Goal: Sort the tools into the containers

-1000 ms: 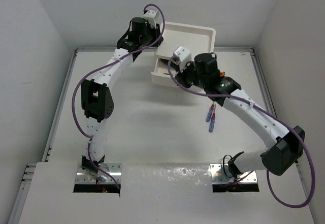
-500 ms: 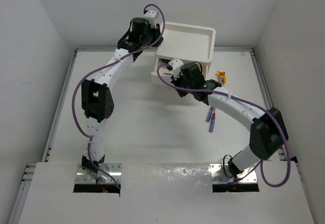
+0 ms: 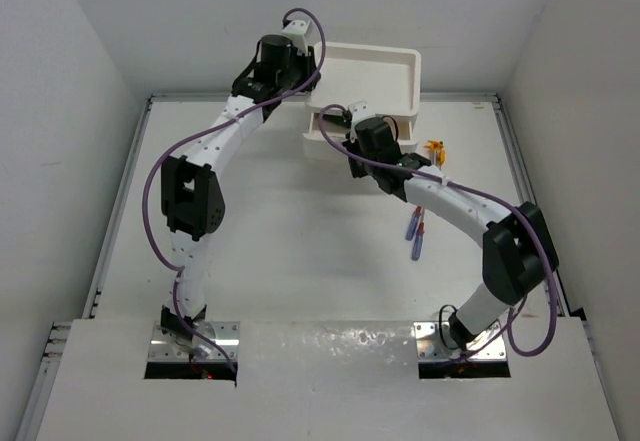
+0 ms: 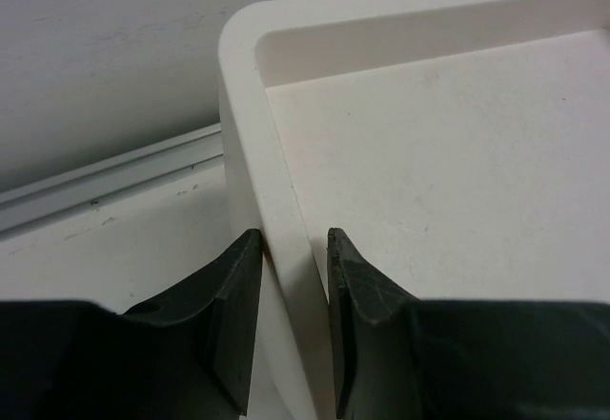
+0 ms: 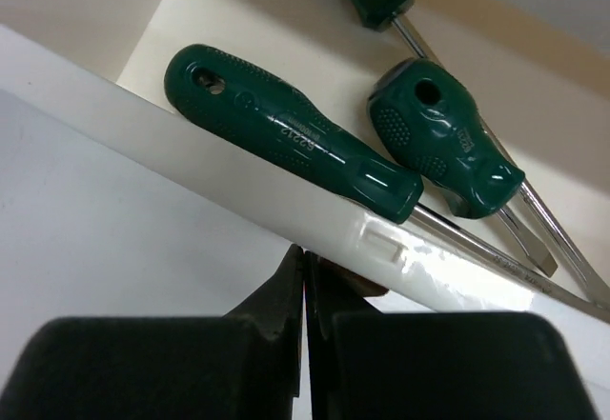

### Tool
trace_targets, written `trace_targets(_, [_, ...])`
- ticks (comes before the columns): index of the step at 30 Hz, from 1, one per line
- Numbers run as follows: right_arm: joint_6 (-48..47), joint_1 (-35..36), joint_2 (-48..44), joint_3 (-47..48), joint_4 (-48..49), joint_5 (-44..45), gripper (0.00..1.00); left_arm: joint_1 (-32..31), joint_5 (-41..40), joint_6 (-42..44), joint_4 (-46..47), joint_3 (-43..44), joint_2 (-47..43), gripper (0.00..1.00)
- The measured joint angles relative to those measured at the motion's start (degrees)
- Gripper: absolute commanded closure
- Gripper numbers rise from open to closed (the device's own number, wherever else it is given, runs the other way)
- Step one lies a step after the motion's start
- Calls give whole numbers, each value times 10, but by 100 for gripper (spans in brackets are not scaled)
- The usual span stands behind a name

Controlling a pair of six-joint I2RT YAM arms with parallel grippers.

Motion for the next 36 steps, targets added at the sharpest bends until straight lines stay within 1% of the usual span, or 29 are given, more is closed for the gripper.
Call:
trace_targets(8, [14,-23,34,7,108,14,100,0,3,6,0,0,0,100])
trace_targets(11, [16,-32,59,34,128,22,100,0,2,8,0,0,0,100])
trace_targets(14, [38,-48,85,66,132,19,100,0,3,8,0,0,0,100])
trace_targets(18, [67,-51,87,64,133,15,100,0,2,8,1,0,0,100])
trace_targets(19, [75,-51,85,55,143,15,97,0,2,8,1,0,0,100])
trace_targets(20, [85,-51,79,39,155,17,84,0,2,8,1,0,0,100])
trace_targets(22, [105,-54,69,3,174,30,72,0,3,8,1,0,0,100])
trace_targets(23, [117,-56,62,-15,178,43,60,0,3,8,0,0,0,100])
trace_targets(26, [143,-59,56,-51,181,85,44,0,7,9,0,0,0,100])
trace_targets(30, [159,-49,61,-51,176,113,43,0,13,11,1,0,1,100])
trace_targets(36, [175,-32,104,-4,154,122,43,0,14,12,1,0,1,100])
